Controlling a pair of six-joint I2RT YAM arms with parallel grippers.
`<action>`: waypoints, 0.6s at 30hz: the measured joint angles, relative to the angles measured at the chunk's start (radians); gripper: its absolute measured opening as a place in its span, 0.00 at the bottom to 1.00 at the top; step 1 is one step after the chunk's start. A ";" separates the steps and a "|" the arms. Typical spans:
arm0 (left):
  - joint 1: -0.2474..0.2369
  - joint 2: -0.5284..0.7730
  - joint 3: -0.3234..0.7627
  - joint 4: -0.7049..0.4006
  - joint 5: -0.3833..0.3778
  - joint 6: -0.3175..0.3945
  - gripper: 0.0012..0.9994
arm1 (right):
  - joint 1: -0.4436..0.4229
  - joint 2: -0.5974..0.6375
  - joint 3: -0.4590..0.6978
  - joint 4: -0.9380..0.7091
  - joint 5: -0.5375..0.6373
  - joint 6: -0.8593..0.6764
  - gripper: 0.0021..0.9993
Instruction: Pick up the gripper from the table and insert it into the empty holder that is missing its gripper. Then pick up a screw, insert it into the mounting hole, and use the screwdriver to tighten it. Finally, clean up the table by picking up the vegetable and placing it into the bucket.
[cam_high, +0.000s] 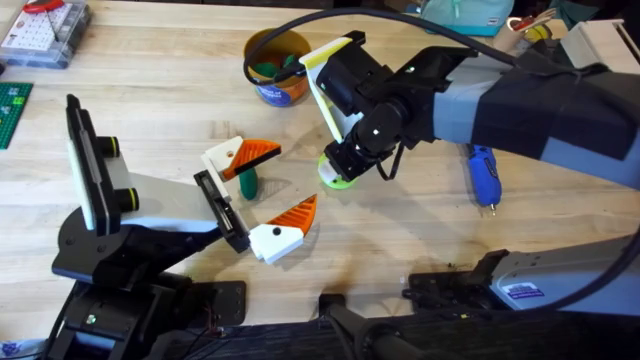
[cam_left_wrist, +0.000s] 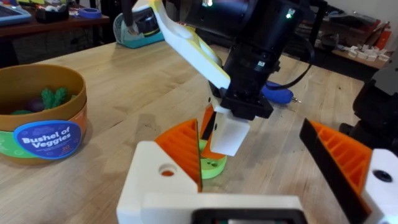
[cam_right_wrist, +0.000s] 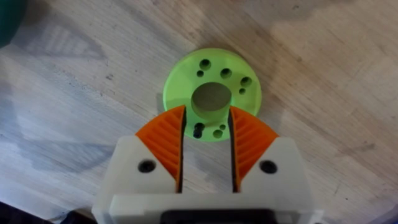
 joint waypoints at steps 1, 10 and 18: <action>0.000 0.000 0.000 -0.001 -0.001 0.000 0.99 | 0.000 0.002 0.000 0.000 0.000 0.000 0.38; 0.000 0.000 0.000 -0.001 -0.001 0.000 0.99 | 0.000 -0.020 0.013 -0.103 0.000 0.000 0.38; 0.000 0.000 0.000 -0.001 -0.002 0.000 0.99 | 0.000 -0.081 0.022 -0.081 -0.005 0.000 0.38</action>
